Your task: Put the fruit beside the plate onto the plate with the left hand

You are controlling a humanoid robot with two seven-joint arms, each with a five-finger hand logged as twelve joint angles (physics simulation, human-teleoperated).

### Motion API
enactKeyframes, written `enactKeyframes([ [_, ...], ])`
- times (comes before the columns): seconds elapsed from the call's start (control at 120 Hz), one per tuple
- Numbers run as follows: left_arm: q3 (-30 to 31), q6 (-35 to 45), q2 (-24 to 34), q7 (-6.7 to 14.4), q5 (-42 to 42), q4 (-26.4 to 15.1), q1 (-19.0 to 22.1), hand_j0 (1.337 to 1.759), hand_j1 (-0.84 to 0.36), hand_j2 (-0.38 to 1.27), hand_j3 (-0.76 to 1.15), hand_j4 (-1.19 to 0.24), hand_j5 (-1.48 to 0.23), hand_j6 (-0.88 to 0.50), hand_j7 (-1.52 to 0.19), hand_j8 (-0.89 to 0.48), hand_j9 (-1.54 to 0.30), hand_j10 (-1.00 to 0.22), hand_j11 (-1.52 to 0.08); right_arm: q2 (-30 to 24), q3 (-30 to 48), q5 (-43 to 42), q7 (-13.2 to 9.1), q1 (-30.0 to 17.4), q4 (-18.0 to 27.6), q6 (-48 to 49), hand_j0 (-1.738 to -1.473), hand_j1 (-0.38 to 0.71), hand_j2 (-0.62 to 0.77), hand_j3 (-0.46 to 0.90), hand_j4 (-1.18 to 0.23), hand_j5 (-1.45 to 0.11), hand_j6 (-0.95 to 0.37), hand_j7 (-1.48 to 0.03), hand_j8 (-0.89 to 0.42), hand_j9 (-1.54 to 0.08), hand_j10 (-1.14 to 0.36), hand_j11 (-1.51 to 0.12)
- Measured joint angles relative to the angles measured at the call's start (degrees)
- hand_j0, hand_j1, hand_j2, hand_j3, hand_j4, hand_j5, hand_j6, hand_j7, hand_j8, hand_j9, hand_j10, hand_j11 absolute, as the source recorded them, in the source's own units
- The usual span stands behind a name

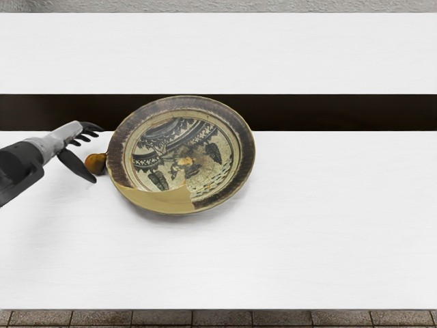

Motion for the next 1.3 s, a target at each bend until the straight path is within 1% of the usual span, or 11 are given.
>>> enactKeyframes([
  [0.167,0.3,2.0,0.0,-0.2,0.2,0.6,0.2,1.658,0.05,0.06,0.0,-0.26,-0.33,-0.26,-0.33,-0.26,-0.33,-0.26,-0.33,0.0,0.0,0.0,0.0,0.0,0.0,0.0,-1.658,-0.35,0.0,0.0,0.0,0.0,0.0,0.0,0.0,0.0,0.0,0.0],
  [0.483,1.2,2.5,0.2,-0.2,0.3,0.4,0.4,1.658,0.01,0.06,0.0,-0.29,-0.37,-0.29,-0.37,-0.29,-0.37,-0.29,-0.37,0.0,0.0,0.0,0.0,0.0,0.0,0.0,-1.658,-0.35,0.0,0.0,0.0,0.0,0.0,0.0,0.0,0.0,0.0,0.0],
  [0.575,1.3,2.8,0.9,-0.3,0.3,-0.3,1.0,1.658,-0.01,0.06,0.0,-0.31,-0.39,-0.31,-0.39,-0.31,-0.39,-0.31,-0.39,0.0,0.0,0.0,0.0,0.0,0.0,0.0,-1.658,-0.35,0.0,0.0,0.0,0.0,0.0,0.0,0.0,0.0,0.0,0.0],
  [0.658,1.4,4.7,0.9,-0.3,0.3,-1.2,1.9,1.658,-0.02,0.07,0.0,-0.31,-0.4,-0.32,-0.4,-0.32,-0.4,-0.31,-0.4,0.0,0.0,0.0,0.0,0.0,0.0,0.0,-1.658,-0.35,0.0,0.0,0.0,0.0,0.0,0.0,0.0,0.0,0.0,0.0],
  [0.9,2.1,8.0,0.8,-0.3,0.9,-3.3,2.0,1.658,-0.03,0.07,0.0,-0.33,-0.42,-0.33,-0.42,-0.33,-0.42,-0.33,-0.42,0.0,0.0,0.0,0.0,0.0,0.0,0.0,-1.658,-0.35,0.0,0.0,0.0,0.0,0.0,0.0,0.0,0.0,0.0,0.0],
  [1.3,3.0,11.0,1.0,-0.3,1.3,-4.1,2.8,1.658,-0.04,0.07,0.0,-0.33,-0.43,-0.33,-0.42,-0.33,-0.42,-0.33,-0.42,0.0,0.0,0.0,0.0,0.0,0.0,0.1,-1.658,-0.35,0.0,0.0,0.0,0.0,0.0,0.0,0.0,0.0,0.0,0.0],
])
